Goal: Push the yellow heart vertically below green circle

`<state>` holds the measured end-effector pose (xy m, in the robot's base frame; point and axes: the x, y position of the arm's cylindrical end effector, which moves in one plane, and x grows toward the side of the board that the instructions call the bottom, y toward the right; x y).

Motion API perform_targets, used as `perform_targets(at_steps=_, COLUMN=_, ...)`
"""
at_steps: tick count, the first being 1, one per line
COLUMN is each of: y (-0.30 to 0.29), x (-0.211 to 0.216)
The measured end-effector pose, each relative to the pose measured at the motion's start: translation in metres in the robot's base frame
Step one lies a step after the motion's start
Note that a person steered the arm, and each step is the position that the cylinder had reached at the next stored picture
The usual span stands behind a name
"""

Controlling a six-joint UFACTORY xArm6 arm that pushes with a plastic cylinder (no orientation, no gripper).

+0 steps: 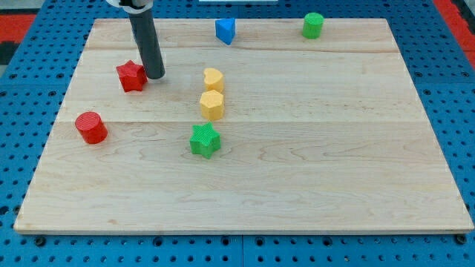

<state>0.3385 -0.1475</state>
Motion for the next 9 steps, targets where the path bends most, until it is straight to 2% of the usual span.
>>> perform_targets(at_steps=1, y=-0.031, x=0.002)
perform_targets(at_steps=2, y=-0.016, x=0.008)
perform_targets(at_steps=5, y=0.273, x=0.012)
perform_targets(at_steps=6, y=0.214, x=-0.001)
perform_targets(at_steps=7, y=0.159, x=0.004)
perform_targets(at_steps=8, y=0.147, x=0.05)
perform_targets(at_steps=9, y=0.205, x=0.058)
